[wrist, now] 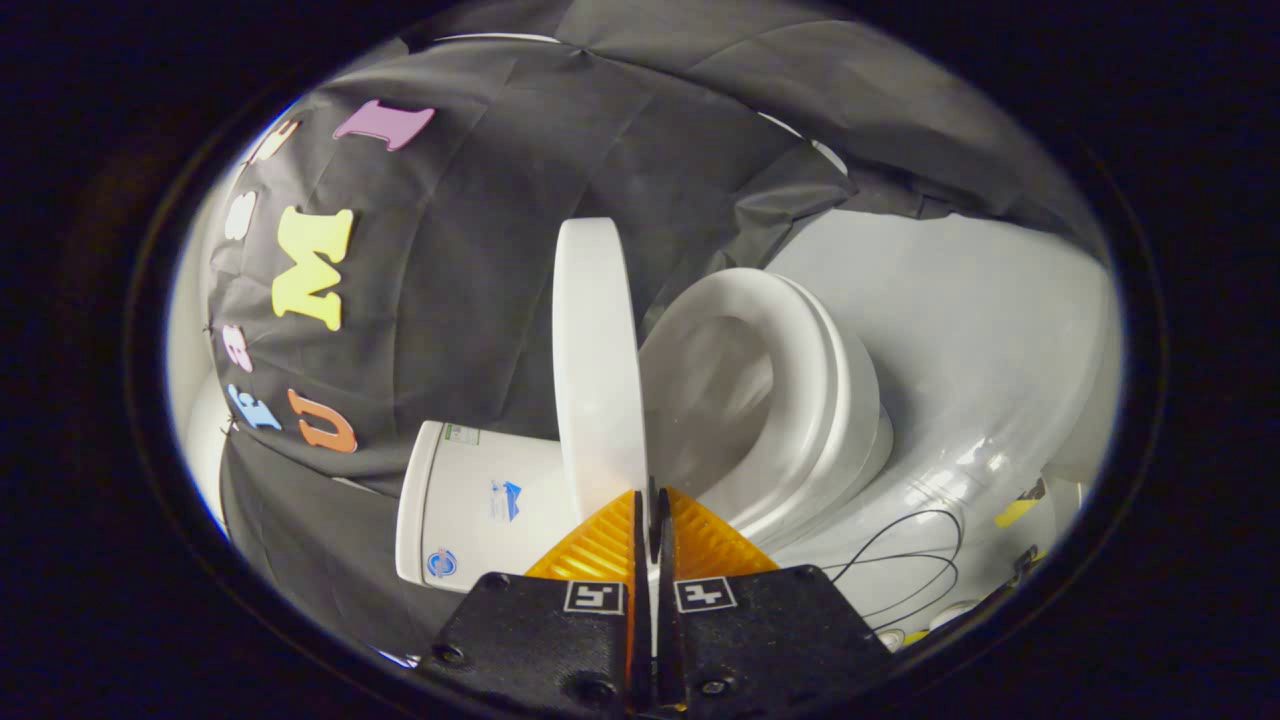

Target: Open the toilet lid.

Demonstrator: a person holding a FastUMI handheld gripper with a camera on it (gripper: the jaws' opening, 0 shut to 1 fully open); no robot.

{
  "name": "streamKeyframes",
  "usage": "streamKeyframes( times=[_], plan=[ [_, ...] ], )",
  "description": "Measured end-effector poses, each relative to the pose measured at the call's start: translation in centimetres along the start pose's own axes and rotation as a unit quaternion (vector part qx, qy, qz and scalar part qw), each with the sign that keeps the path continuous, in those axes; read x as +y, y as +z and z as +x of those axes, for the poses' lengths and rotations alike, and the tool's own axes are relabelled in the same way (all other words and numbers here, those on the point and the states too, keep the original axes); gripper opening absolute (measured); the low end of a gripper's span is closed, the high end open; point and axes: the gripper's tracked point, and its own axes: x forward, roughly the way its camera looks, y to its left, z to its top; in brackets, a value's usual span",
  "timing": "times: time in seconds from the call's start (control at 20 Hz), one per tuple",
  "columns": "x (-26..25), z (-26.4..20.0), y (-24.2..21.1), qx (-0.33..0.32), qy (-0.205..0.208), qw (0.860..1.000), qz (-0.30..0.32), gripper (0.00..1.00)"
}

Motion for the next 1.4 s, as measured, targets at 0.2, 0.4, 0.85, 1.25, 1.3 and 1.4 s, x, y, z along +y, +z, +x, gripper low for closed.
streamKeyframes(
  times=[0.2,0.4,0.85,1.25,1.3,1.4],
  plan=[
    [2.3,-0.3,-0.4,-0.004,-0.001,1.0,-0.023,0.06],
    [3.7,-0.5,-0.7,-0.008,-0.007,0.999,-0.041,0.06],
    [5.9,-0.9,-1.2,-0.013,-0.024,0.997,-0.073,0.06],
    [8.7,-1.3,-2.0,-0.019,-0.038,0.993,-0.114,0.06],
    [9.0,-1.2,-2.1,-0.019,-0.04,0.992,-0.119,0.06],
    [9.4,-1.3,-2.3,-0.02,-0.044,0.991,-0.128,0.06]
  ],
)
